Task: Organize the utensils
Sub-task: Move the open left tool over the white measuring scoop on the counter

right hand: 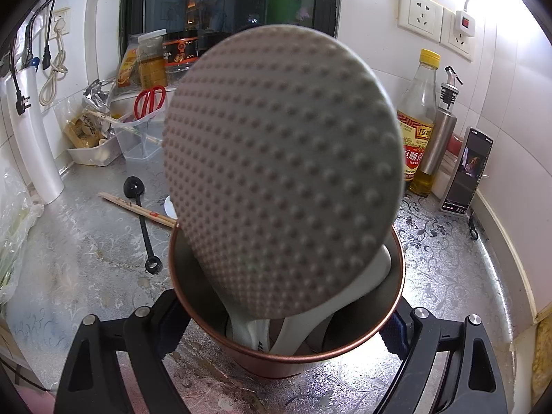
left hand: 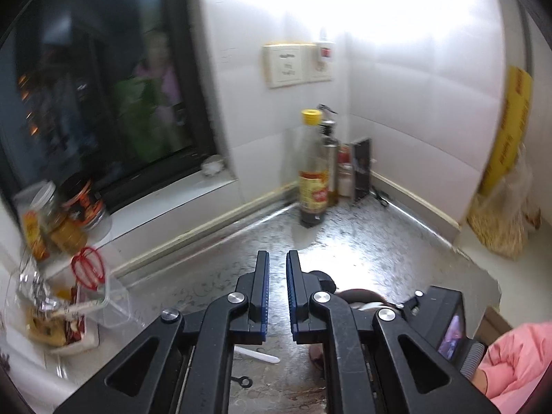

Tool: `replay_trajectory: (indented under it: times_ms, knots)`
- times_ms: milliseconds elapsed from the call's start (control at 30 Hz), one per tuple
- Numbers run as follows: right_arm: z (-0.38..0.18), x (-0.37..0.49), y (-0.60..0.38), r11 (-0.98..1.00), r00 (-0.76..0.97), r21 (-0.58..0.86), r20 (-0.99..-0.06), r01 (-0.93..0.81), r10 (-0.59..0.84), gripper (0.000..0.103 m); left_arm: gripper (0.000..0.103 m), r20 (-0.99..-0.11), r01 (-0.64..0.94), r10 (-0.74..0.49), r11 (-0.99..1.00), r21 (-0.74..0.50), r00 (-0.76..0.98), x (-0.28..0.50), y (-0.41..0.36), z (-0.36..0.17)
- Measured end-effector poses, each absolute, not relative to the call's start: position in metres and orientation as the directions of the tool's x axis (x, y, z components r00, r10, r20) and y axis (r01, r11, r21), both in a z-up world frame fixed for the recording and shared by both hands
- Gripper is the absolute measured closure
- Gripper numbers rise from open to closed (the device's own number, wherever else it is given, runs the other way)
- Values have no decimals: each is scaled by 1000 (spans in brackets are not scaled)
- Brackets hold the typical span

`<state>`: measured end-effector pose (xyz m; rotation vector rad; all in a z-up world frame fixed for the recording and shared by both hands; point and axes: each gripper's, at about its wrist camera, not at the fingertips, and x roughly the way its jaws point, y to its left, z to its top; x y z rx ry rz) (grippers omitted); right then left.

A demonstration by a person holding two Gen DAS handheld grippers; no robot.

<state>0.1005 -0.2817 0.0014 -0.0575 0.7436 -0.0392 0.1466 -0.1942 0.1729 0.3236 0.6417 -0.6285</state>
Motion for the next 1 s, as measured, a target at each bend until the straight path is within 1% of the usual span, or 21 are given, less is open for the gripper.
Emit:
replay_trajectory:
  times_ms: [67,100,133,267,367,433,500,733,900,1000]
  knots:
    - [1,100,-282,998,735,-66,-675,15,-56,11,82,-640,592,-424,803,62,642,154,-179,174]
    - [1,100,-282,998,735,-67,-675,15,-56,11,74,-638,568,-414,822,46,650,158,-171,174]
    - [1,100,-282,998,735,-67,-675,15,-56,11,70,-637,546,-405,837,31,656,162,-163,173]
    - [1,100,-282,998,734,-64,-676,20,-58,11,70,-646,457,-362,889,-23,672,174,-132,166]
    - [1,100,-282,998,734,-64,-676,20,-58,11,68,-671,370,-314,927,-62,672,184,-106,154]
    - [1,100,-282,998,734,-64,-676,20,-58,11,60,-692,311,-280,947,-84,665,188,-88,145]
    - [2,100,-282,998,735,-66,-676,20,-60,11,57,-719,234,-236,967,-104,654,193,-66,132]
    - [2,100,-281,998,735,-67,-675,21,-61,11,56,-805,15,-130,989,-148,579,197,-4,87]
    - [2,99,-281,998,735,-67,-675,21,-61,11,56,-862,-90,-106,981,-172,496,194,24,51]
    - [4,100,-281,998,737,-63,-674,21,-58,11,55,-883,-108,-130,974,-199,451,196,25,33]
